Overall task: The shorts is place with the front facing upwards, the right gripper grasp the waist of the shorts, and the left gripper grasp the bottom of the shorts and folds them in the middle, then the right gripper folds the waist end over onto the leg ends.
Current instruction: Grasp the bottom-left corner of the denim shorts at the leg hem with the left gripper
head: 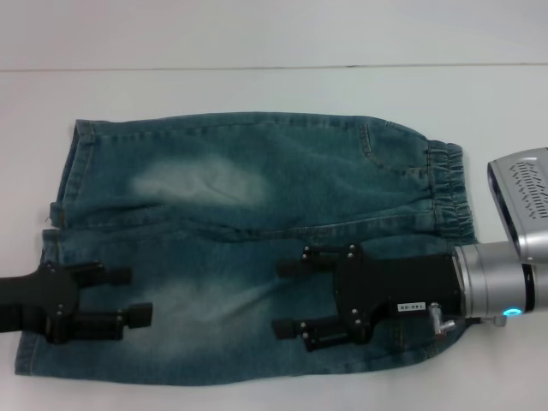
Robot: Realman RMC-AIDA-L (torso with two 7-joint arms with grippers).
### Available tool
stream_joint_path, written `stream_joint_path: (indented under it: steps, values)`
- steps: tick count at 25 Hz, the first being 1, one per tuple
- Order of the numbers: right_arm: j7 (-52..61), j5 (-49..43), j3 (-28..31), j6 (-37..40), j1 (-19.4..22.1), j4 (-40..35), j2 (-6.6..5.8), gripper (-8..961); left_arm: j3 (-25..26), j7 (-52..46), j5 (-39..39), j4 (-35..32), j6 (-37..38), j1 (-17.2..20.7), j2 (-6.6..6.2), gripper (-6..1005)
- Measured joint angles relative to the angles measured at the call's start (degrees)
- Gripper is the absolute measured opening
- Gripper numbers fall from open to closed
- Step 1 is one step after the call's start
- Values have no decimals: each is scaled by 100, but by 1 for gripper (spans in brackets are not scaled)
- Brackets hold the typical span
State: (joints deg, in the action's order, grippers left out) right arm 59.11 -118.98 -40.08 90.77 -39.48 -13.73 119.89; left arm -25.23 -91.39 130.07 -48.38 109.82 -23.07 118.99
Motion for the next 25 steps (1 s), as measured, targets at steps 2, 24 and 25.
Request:
stream_joint_path:
  steps: [2,24,25]
  values:
    - [0,30,2,88,38,-19,-12,853,48,-80,9,-75,12,4,-10,933]
    - [399,279,53,732,693,-992,-122,852,169,-4174,1155,-1965,360,-121,-277,933]
    - [405,277,54,719,694,-993,-138,852,169,-4272,1231,-1992,366,-135,-295,933]
